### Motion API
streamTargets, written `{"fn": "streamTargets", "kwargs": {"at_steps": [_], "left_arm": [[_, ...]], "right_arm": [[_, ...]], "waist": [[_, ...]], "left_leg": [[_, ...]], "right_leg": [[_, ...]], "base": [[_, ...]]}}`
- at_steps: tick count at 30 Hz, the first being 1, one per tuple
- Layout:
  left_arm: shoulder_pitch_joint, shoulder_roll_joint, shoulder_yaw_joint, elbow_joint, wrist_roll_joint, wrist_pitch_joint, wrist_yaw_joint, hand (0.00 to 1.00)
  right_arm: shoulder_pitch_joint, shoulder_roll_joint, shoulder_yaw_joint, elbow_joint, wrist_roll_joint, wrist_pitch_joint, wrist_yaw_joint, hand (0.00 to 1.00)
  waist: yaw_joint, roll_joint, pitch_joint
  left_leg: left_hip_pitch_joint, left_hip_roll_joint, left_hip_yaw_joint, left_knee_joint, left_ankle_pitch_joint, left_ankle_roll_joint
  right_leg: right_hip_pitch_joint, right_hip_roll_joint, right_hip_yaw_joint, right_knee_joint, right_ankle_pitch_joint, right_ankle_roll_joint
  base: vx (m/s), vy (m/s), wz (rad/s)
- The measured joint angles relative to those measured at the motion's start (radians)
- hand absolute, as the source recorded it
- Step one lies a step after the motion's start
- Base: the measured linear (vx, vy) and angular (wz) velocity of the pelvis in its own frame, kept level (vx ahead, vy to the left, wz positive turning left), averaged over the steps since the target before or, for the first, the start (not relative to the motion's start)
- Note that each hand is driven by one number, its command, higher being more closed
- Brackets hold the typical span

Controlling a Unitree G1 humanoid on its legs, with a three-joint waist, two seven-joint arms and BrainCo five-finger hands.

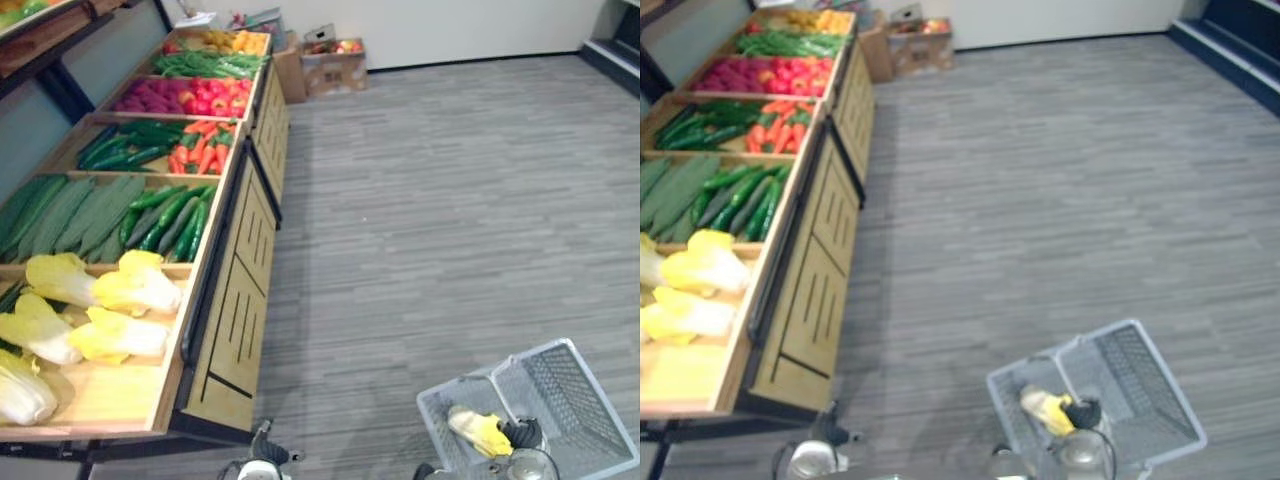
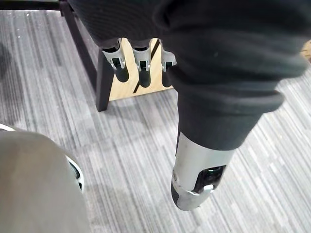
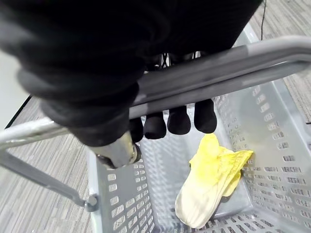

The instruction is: Pick vegetable in the basket

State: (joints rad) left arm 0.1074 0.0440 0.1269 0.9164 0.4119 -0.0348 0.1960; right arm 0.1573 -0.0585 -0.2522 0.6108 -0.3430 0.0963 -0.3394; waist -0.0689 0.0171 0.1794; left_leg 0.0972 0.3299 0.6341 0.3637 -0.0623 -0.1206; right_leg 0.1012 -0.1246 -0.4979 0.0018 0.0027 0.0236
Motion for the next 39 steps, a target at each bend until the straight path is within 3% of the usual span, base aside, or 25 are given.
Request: {"fn": "streamTargets", "kwargs": {"at_steps": [1, 5, 6, 14, 19, 24, 27, 34, 39], "left_arm": [[-0.002, 0.000, -0.007, -0.001, 0.000, 0.000, -0.001, 0.00], [-0.023, 0.007, -0.020, -0.001, 0.000, 0.005, -0.001, 0.00], [-0.024, 0.007, -0.024, -0.019, 0.001, 0.016, -0.001, 0.00], [-0.020, 0.005, 0.010, -0.019, -0.024, 0.016, -0.001, 0.00], [0.028, 0.005, 0.139, -0.063, -0.171, 0.023, 0.022, 0.00], [0.056, 0.005, 0.273, -0.138, -0.330, 0.025, 0.094, 0.00], [0.058, -0.003, 0.271, -0.138, -0.328, 0.025, 0.124, 0.00], [0.054, -0.004, 0.250, -0.147, -0.319, 0.025, 0.153, 0.00], [0.051, -0.002, 0.259, -0.158, -0.319, 0.025, 0.183, 0.00]], "right_arm": [[-0.005, 0.009, -0.017, -0.009, 0.006, 0.000, 0.000, 1.00], [-0.031, 0.020, -0.040, -0.019, 0.040, -0.003, 0.000, 1.00], [-0.020, 0.024, -0.050, -0.019, 0.071, -0.014, -0.007, 1.00], [-0.003, 0.024, -0.052, -0.018, 0.074, -0.014, -0.007, 1.00], [0.025, 0.024, -0.053, -0.011, 0.078, -0.037, -0.002, 1.00], [0.066, 0.023, -0.056, -0.005, 0.078, -0.079, 0.000, 1.00], [0.067, 0.016, -0.057, -0.005, 0.077, -0.085, 0.000, 1.00], [0.087, 0.016, -0.069, -0.006, 0.077, -0.085, -0.009, 1.00], [0.083, 0.014, -0.083, -0.008, 0.076, -0.082, -0.019, 1.00]], "waist": [[0.001, 0.001, 0.000], [0.001, -0.002, 0.012], [0.043, 0.002, 0.017], [0.046, -0.003, 0.009], [0.059, -0.024, -0.014], [0.074, -0.040, -0.055], [0.074, -0.027, -0.066], [0.069, -0.029, -0.070], [0.073, -0.010, -0.068]], "left_leg": [[0.021, -0.037, -0.022, -0.085, -0.010, -0.015], [0.035, -0.113, -0.017, -0.288, -0.011, -0.016], [0.065, -0.172, -0.019, -0.328, -0.021, -0.005], [0.069, -0.175, -0.050, -0.328, -0.021, -0.005], [0.104, -0.180, -0.069, -0.329, -0.028, 0.001], [0.134, -0.182, -0.067, -0.329, -0.048, 0.007], [0.133, -0.176, -0.065, -0.328, -0.085, 0.005], [0.129, -0.172, -0.039, -0.304, -0.109, 0.001], [0.081, -0.123, -0.013, -0.205, -0.146, -0.010]], "right_leg": [[-0.019, -0.001, 0.007, -0.007, 0.017, 0.007], [-0.077, -0.007, 0.005, -0.069, 0.087, 0.023], [-0.065, -0.032, 0.037, -0.105, 0.126, 0.046], [-0.045, -0.034, 0.010, -0.107, 0.126, 0.046], [-0.008, -0.037, 0.007, -0.107, 0.126, 0.046], [0.017, -0.038, 0.021, -0.110, 0.131, 0.054], [0.001, -0.030, 0.046, -0.115, 0.146, 0.055], [-0.014, -0.034, 0.073, -0.115, 0.151, 0.060], [-0.045, -0.010, 0.103, -0.104, 0.136, 0.047]], "base": [[0.04, 0.152, -0.08], [0.03, 0.160, 0.00], [0.00, 0.000, 0.00], [0.00, -0.008, 0.08], [-0.02, -0.038, 0.04], [-0.06, -0.023, -0.04], [-0.12, -0.025, -0.20], [-0.07, -0.062, -0.15], [0.05, -0.071, -0.16]]}}
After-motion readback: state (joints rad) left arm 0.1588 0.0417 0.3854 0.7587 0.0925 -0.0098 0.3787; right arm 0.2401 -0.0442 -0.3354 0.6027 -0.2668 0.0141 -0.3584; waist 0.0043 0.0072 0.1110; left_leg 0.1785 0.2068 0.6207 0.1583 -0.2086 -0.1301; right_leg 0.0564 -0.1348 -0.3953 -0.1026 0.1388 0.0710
